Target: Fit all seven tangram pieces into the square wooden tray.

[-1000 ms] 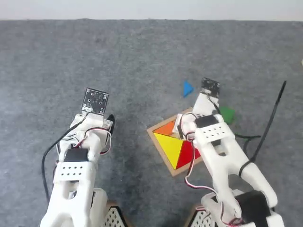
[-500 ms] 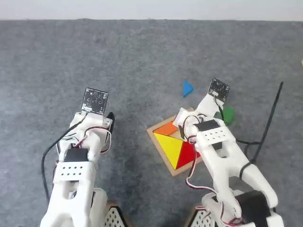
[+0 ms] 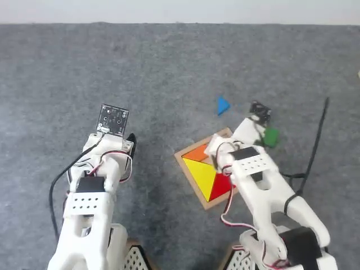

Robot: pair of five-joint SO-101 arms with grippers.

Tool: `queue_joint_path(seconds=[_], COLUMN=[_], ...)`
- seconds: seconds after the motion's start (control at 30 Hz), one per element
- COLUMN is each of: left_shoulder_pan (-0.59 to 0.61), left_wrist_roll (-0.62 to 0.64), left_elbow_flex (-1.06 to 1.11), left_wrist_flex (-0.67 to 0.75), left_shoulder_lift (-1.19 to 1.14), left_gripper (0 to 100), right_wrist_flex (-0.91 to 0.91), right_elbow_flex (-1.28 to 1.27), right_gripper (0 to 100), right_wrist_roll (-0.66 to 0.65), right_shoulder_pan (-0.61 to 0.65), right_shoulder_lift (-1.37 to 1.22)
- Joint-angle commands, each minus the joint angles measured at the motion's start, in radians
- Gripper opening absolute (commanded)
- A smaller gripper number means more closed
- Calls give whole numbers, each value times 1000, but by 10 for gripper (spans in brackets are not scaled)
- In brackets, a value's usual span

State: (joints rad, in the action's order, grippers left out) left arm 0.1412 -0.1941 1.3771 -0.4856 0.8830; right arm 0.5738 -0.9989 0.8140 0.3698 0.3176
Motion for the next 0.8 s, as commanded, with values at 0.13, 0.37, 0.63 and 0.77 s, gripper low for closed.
queue_joint_path(seconds=[0.13, 0.37, 0.63, 0.77], left_shoulder_pan=[-2, -5, -3, -6], left_wrist_roll=[-8, -8, -8, -8], left_elbow_flex=[-5, -5, -5, -4], left_wrist_flex=[20, 18, 18, 18], left_shoulder_lift=[-2, -2, -2, -2], left_gripper=[174, 174, 174, 174], right_wrist_flex=[-16, 31, 417, 446], right_elbow_flex=[8, 31, 203, 238], right_gripper=[321, 321, 232, 114], right_wrist_roll=[-402, -730, -1056, -1249], right_shoulder_pan=[-136, -165, -163, -209], right_shoulder_lift=[70, 162, 340, 262])
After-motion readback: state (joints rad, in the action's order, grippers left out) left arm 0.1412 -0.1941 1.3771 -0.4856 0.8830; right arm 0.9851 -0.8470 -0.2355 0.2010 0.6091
